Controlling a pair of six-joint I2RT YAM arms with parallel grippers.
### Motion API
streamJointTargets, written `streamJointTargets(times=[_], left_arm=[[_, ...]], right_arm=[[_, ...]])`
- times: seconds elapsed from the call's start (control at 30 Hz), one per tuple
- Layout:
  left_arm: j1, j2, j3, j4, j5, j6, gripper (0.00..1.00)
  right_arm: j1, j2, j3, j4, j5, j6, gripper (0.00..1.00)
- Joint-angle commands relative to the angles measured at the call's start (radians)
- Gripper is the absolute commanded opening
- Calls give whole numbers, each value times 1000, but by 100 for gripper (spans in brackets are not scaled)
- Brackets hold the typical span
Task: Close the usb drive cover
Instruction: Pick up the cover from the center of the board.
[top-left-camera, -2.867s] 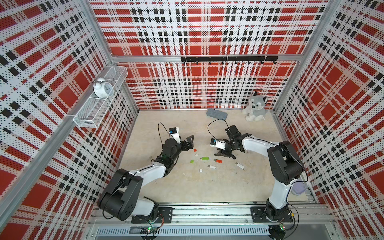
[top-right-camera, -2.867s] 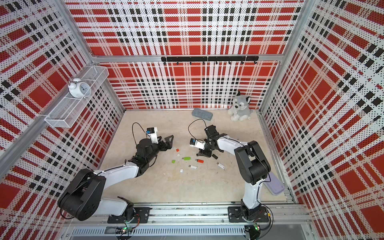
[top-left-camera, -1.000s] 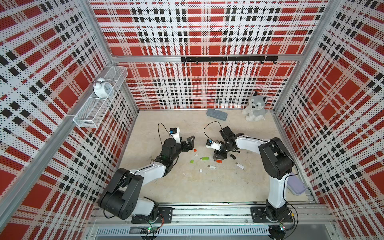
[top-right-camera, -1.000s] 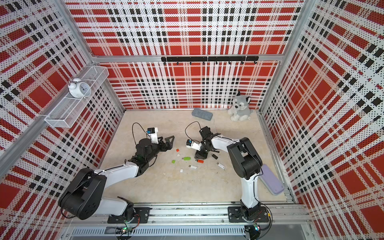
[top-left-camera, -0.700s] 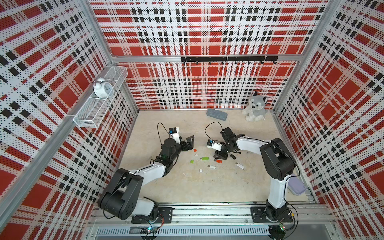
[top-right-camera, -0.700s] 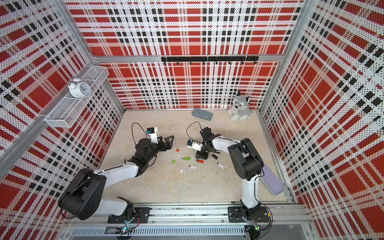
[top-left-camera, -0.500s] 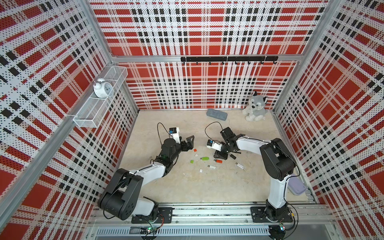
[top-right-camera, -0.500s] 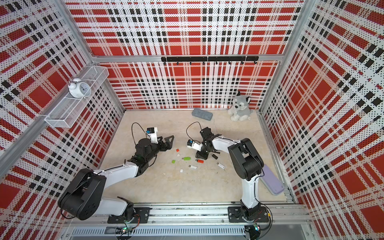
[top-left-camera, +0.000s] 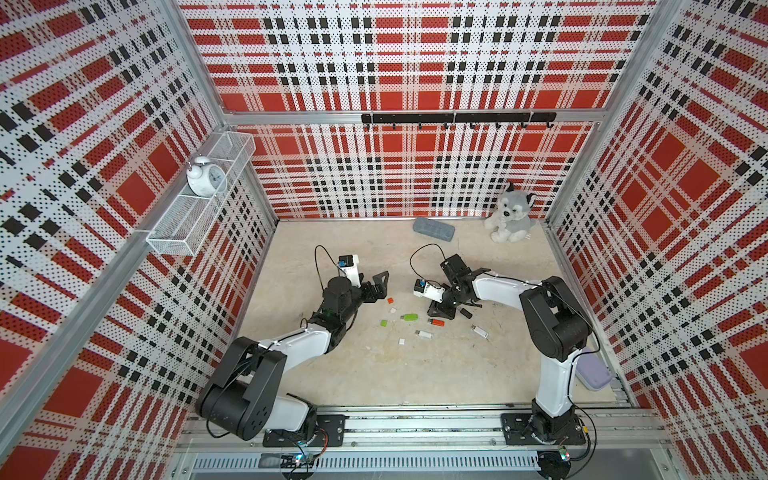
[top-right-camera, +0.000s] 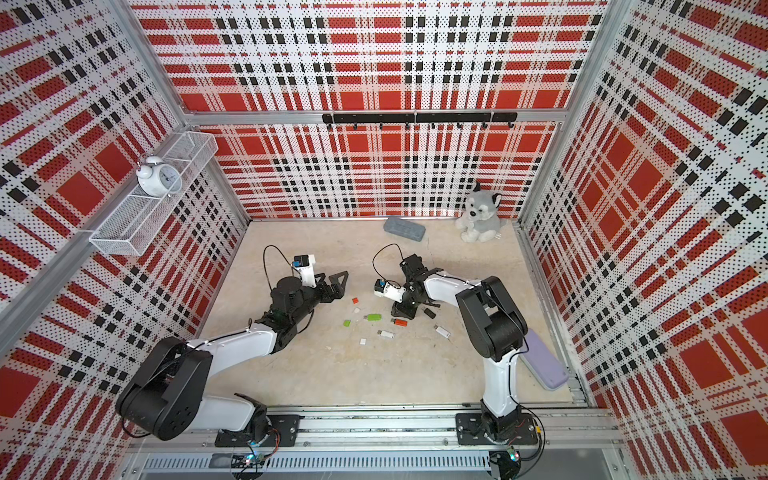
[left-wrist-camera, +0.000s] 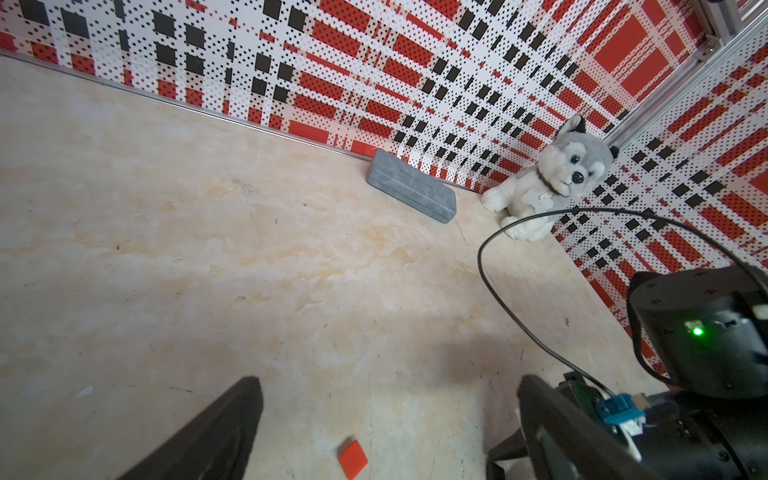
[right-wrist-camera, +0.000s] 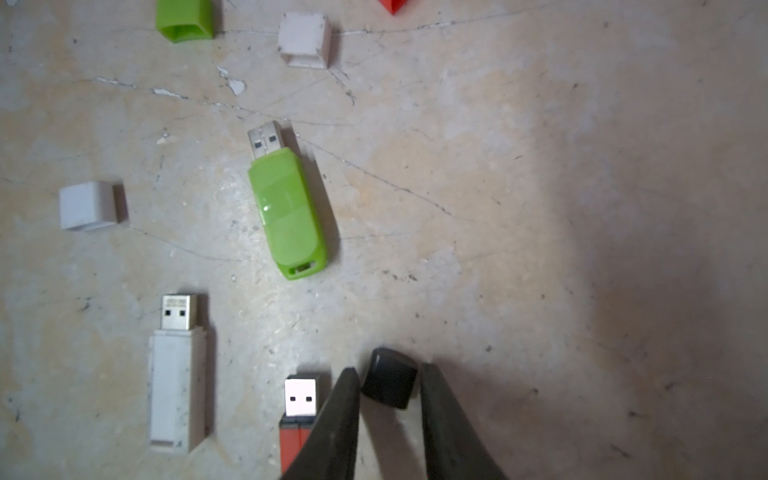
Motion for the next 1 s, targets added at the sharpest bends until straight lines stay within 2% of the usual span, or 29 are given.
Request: streamJointTargets(times=[0.0, 0.73, 0.97], left_arm=[[6, -9, 2, 20, 8, 0, 98], [3, 6, 0, 20, 19, -6, 98], [-2, 20, 1, 20, 44, -15, 98]], right_arm=[[5, 30, 2, -45, 22, 3, 29], [5, 32, 3, -34, 28, -30, 22], [4, -9, -11, 6, 22, -58, 22]])
